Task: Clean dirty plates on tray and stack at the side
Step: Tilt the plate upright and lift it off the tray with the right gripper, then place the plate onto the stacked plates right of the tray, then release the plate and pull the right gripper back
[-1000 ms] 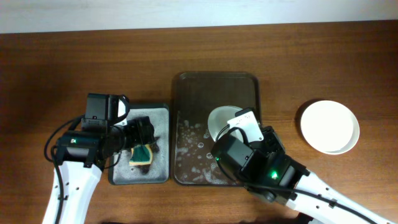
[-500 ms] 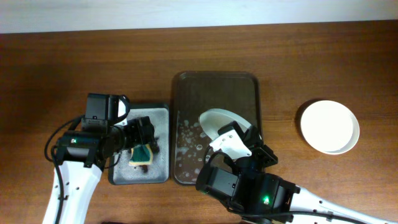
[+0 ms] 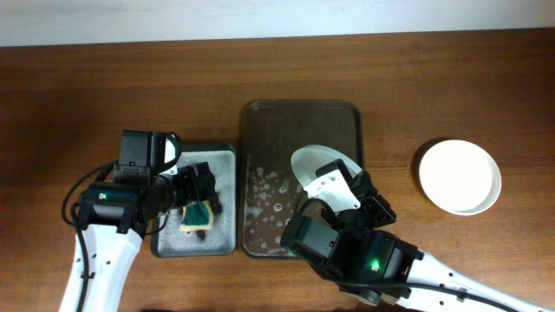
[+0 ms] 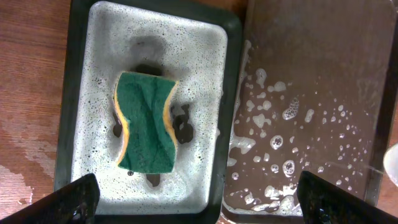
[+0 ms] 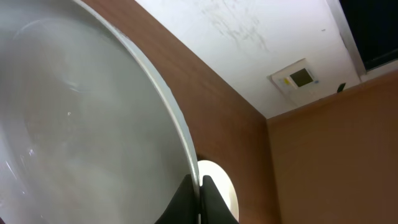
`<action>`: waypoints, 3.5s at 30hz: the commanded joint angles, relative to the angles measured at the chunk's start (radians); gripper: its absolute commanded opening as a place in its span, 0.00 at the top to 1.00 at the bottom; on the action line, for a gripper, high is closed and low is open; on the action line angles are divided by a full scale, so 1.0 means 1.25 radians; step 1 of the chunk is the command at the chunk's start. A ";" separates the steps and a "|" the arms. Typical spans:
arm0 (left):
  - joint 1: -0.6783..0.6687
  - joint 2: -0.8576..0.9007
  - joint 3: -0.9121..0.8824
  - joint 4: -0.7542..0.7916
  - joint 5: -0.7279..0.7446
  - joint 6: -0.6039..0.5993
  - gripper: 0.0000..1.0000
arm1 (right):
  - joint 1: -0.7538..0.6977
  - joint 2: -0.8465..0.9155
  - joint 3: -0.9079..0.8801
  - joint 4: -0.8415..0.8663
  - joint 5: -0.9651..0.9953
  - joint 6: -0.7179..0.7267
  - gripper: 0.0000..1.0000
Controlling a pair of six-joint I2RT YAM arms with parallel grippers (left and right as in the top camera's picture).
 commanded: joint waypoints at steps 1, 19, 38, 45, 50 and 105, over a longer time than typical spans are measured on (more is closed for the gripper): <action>0.002 -0.008 0.002 0.000 0.009 0.007 0.00 | -0.002 -0.006 0.018 0.029 -0.024 0.046 0.96; 0.002 -0.008 0.002 0.000 0.009 0.007 0.00 | -0.081 0.017 0.018 -0.012 -0.093 0.146 0.96; 0.002 -0.008 0.002 0.000 0.009 0.007 0.00 | -1.307 0.129 0.092 0.092 -1.140 0.017 0.96; 0.002 -0.008 0.002 0.000 0.009 0.007 0.01 | -1.487 0.402 0.092 0.164 -1.135 0.065 0.92; 0.002 -0.008 0.002 0.000 0.009 0.007 0.01 | -1.426 0.334 0.092 0.184 -1.249 0.029 0.37; 0.002 -0.008 0.002 -0.015 0.014 0.007 0.00 | -0.869 -0.891 -0.576 0.465 -1.110 -0.425 0.01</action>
